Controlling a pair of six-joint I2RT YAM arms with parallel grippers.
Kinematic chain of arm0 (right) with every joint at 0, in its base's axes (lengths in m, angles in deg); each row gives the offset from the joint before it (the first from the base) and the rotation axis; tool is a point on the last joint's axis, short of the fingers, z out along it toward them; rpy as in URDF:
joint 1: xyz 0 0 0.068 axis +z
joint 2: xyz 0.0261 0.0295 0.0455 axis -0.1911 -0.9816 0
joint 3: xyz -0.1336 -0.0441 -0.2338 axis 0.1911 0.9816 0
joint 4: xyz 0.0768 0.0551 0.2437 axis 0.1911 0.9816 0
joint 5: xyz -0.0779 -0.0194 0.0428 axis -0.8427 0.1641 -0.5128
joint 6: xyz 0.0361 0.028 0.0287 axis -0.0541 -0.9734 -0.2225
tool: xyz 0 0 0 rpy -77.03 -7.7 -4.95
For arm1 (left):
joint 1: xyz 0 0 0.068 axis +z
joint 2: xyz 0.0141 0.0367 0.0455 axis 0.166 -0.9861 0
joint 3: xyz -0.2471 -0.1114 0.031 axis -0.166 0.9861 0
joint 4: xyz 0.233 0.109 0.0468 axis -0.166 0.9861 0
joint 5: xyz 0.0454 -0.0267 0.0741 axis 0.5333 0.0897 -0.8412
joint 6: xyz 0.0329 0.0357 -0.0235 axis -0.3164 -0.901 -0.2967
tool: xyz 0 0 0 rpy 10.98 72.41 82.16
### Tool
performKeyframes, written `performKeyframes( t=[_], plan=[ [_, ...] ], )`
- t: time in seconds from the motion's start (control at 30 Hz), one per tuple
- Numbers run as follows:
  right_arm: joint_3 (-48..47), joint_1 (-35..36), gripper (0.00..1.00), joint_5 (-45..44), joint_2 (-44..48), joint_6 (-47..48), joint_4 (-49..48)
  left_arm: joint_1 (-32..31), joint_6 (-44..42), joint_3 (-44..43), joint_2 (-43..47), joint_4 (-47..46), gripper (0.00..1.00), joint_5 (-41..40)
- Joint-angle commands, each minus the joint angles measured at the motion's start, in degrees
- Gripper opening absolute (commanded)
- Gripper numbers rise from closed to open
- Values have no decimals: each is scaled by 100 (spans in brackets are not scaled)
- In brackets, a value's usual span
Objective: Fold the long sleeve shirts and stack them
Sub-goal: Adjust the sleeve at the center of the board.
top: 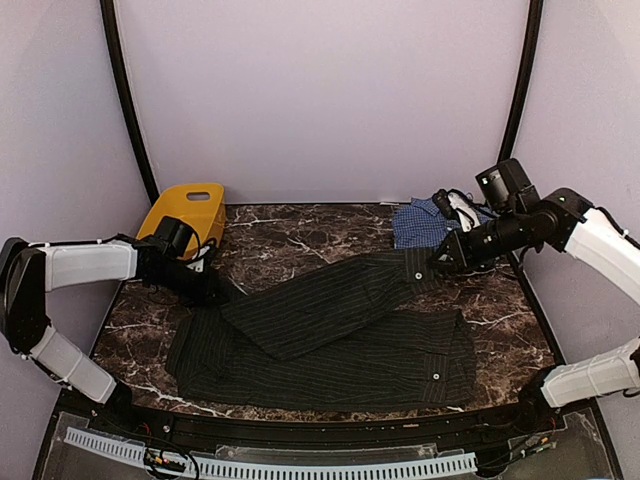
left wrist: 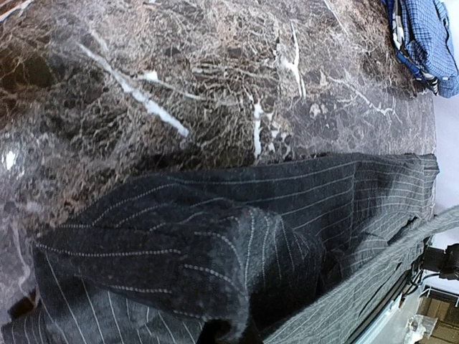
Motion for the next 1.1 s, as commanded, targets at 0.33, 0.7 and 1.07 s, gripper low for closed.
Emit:
performKeyframes(
  t=[0.33, 0.7, 1.07],
  plan=[
    [-897, -17, 0, 238, 373, 136, 619, 31, -380, -27, 273, 1351, 2, 18],
    [-1090, -20, 0, 425, 452, 295, 814, 31, -250, 122, 396, 1284, 21, -135],
    [-1161, -19, 0, 331, 515, 380, 984, 31, -148, -126, 668, 1338, 28, -404]
  ],
)
